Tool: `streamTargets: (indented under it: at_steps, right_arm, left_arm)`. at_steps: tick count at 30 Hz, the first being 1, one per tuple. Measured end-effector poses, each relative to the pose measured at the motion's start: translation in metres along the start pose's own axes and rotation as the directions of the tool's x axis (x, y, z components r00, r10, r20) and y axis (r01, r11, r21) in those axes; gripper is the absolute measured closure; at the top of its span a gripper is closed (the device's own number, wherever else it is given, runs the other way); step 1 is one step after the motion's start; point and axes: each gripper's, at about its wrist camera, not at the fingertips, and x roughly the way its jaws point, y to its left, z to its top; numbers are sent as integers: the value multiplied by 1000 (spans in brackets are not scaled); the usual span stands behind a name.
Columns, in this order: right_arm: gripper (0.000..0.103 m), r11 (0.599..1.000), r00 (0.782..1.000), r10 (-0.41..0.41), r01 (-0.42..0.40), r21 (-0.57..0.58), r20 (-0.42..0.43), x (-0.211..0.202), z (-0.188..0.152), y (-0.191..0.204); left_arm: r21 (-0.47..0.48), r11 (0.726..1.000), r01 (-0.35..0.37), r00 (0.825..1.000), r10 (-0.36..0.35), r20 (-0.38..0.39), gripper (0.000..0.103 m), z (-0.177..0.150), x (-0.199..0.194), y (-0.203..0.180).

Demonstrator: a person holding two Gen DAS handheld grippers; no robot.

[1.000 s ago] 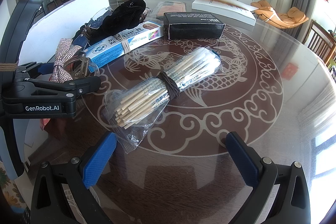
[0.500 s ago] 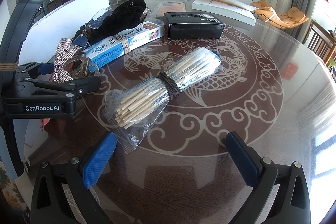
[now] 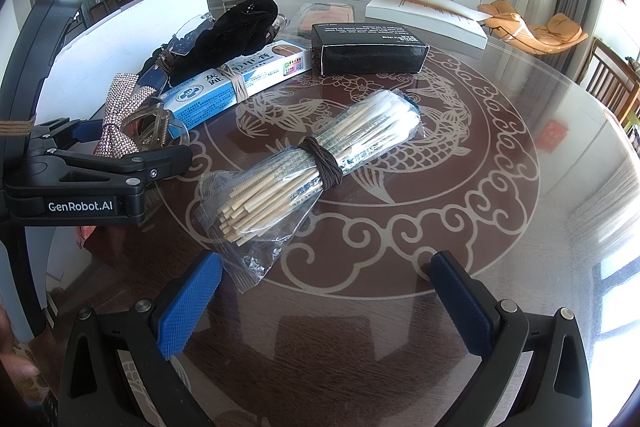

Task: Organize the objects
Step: 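Close the left tool on the red snack bag while the right tool approaches the cotton swab bundle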

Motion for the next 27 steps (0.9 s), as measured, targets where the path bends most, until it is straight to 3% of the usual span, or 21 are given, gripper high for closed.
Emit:
streamTargets:
  at_steps: [9,16,23,27]
  right_arm:
    - [0,1000,1000,0,0,1,0,0,0,0]
    - [0,1000,1000,0,0,1,0,0,0,0]
    - [0,1000,1000,0,0,1,1,0,0,0]
    - [0,1000,1000,0,0,1,1,0,0,0]
  left_arm:
    - [-1,1000,0,1000,0,-7,0,-2,0,1]
    - [106,991,81,996,-78,-39,0,-41,-28,9]
    - [101,992,75,996,-70,-52,0,-55,-40,22]
    - [47,998,48,998,-46,-40,0,-58,-42,34]
